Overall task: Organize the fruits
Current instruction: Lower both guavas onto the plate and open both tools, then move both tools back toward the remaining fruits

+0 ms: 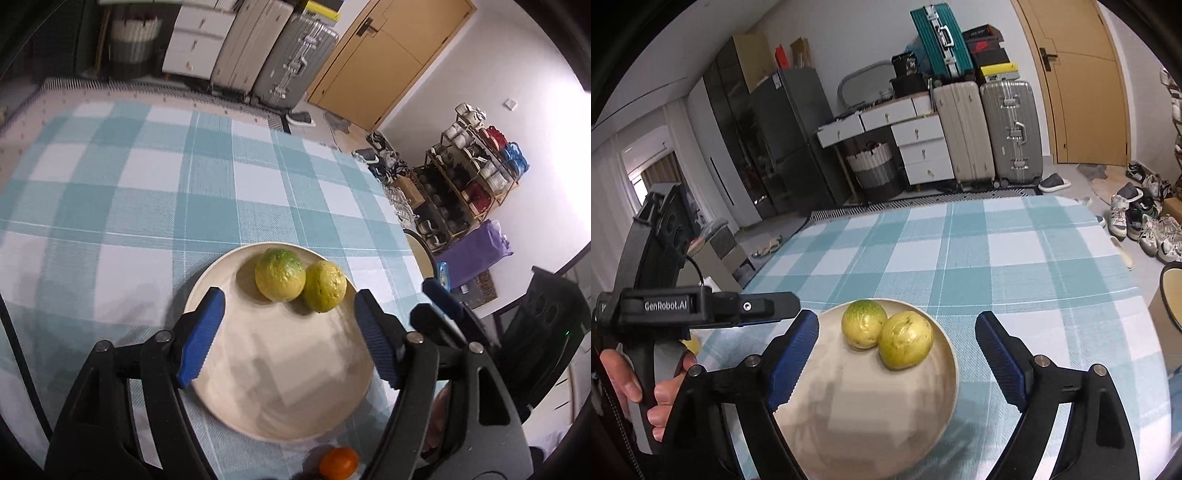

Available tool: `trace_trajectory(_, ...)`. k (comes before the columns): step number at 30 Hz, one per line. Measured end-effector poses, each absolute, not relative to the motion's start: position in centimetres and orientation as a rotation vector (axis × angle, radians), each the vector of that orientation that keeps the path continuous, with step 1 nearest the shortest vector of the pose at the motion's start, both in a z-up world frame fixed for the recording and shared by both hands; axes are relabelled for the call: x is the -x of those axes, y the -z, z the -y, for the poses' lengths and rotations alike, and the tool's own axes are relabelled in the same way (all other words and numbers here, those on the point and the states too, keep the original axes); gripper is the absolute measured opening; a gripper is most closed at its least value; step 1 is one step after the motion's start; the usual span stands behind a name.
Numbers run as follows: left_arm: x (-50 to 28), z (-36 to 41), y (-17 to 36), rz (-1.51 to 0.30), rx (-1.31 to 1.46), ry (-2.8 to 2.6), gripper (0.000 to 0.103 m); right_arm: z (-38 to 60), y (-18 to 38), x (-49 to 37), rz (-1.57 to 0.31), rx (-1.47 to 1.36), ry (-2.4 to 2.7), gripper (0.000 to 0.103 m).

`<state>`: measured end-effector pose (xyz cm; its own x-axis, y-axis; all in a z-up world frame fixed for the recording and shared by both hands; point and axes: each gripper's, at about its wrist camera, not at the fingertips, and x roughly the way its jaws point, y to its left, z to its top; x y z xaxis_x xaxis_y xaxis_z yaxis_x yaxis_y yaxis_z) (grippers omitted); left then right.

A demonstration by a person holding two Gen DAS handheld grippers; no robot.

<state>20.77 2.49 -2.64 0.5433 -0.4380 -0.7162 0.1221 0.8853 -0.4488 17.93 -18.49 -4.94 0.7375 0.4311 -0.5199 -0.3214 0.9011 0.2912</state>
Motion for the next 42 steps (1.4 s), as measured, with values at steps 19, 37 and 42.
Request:
trace_trajectory(19,-8.4,-2.6,0.1,-0.785,0.173,0.154,0.084,17.9,2.7,-8.0,-0.544,-0.107,-0.447,0.103)
trace_trajectory(37,-2.1,-3.0,3.5,-0.813,0.116,0.068,0.102,17.1,5.0,-3.1,-0.636,-0.103,-0.477,0.103)
trace_trajectory(42,-0.9,-3.6,5.2,-0.846,0.121,0.064,0.102,17.3,6.4,-2.8,-0.682,-0.117,-0.481,0.103)
